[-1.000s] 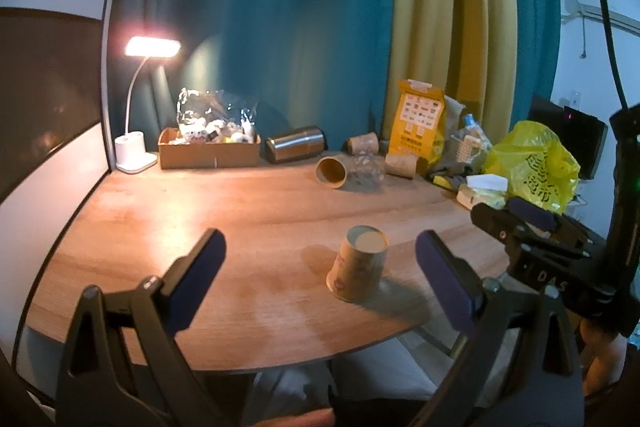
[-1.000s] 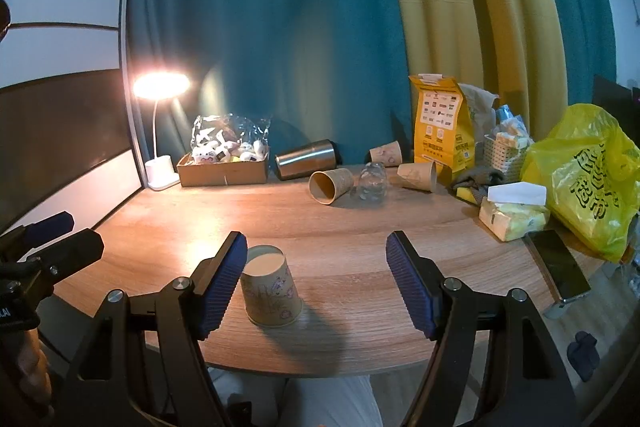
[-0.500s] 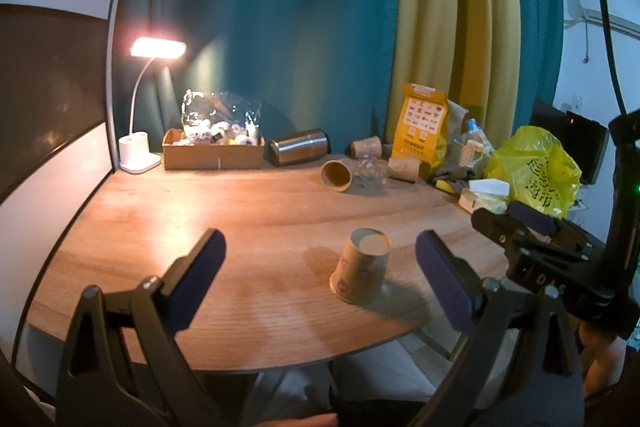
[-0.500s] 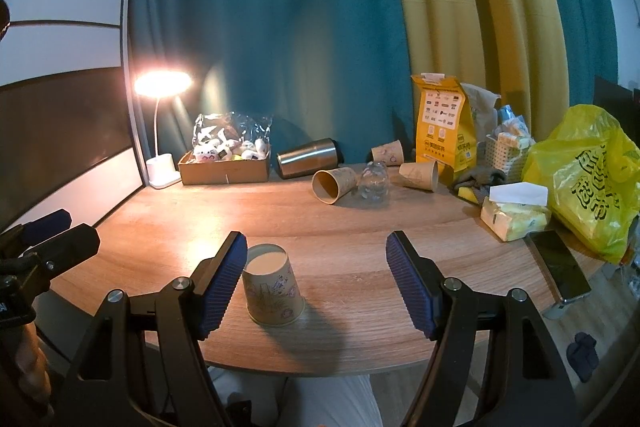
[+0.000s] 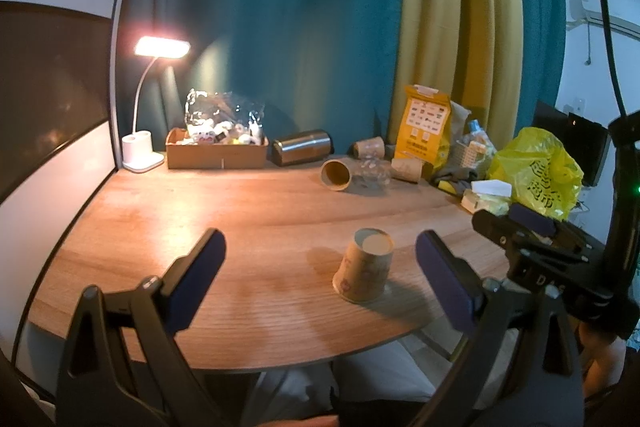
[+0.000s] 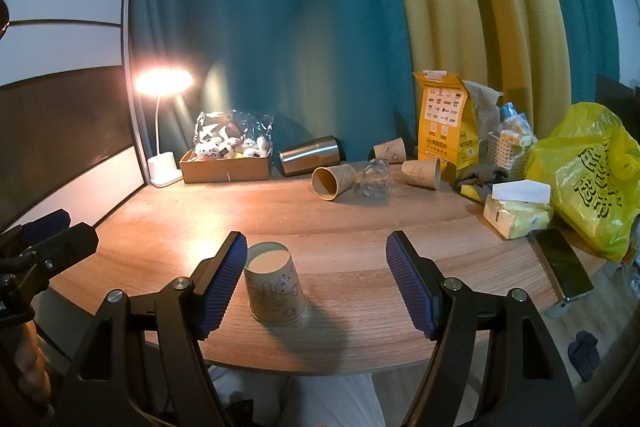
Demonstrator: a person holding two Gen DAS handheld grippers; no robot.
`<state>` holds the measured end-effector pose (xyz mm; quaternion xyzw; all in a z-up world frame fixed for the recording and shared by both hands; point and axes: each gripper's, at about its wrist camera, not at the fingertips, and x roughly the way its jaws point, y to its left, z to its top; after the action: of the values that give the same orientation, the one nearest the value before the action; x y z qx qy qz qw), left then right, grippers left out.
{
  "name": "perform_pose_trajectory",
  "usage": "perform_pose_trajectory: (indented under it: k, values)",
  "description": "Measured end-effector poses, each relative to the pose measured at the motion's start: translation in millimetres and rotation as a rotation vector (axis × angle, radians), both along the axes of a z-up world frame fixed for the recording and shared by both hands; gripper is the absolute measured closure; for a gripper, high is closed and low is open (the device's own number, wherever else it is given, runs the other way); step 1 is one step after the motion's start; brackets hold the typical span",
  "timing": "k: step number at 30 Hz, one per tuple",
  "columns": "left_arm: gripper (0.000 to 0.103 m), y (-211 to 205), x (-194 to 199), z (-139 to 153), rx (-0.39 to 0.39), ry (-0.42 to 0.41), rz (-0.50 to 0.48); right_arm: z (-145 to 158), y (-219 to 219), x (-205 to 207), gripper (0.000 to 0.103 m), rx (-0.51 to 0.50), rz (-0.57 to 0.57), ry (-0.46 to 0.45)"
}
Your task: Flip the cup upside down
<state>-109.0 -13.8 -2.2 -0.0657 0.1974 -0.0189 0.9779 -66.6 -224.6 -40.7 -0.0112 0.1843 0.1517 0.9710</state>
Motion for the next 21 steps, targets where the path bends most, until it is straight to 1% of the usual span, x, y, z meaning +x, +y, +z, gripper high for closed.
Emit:
perform_pose_trajectory:
  k: [21]
  values:
    - [0.006, 0.5, 0.3, 0.5, 0.000, -0.003, 0.002, -0.3, 0.2, 0.7, 0.028, -0.001, 0.002, 0.001]
